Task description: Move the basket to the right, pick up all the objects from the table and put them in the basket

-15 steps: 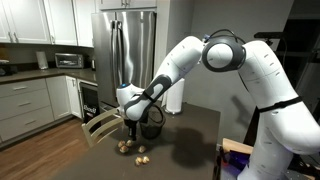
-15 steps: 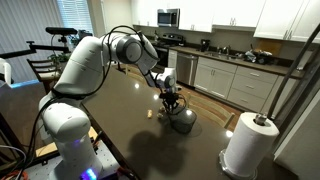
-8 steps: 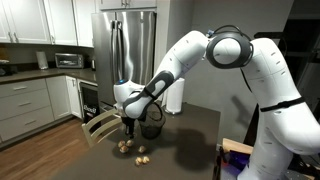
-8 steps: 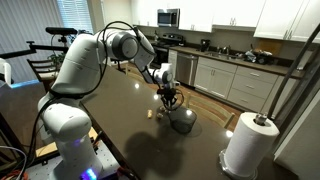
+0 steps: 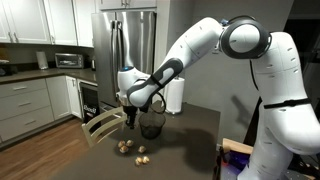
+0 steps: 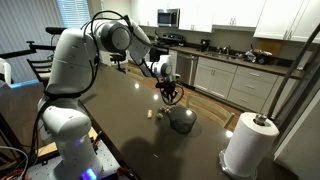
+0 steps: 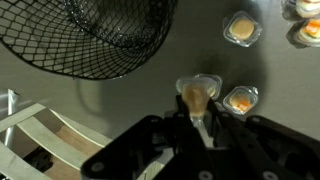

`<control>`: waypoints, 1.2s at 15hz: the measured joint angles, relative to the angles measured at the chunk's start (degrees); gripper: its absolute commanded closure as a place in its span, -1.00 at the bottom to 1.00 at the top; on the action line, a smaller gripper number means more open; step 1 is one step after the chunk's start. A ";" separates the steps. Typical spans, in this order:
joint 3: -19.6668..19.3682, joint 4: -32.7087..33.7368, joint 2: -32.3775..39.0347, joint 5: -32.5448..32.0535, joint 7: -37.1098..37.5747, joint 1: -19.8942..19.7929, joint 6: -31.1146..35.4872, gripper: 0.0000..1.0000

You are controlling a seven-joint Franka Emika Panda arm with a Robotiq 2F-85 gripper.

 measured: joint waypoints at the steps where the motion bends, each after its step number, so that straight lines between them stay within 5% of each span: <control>1: -0.01 -0.64 -1.06 0.01 0.44 -0.03 0.00 0.82; 12: -0.29 -3.91 -6.61 1.07 6.55 -2.38 0.40 0.82; 18: -0.82 -4.79 -6.80 6.94 9.86 -4.73 0.40 0.82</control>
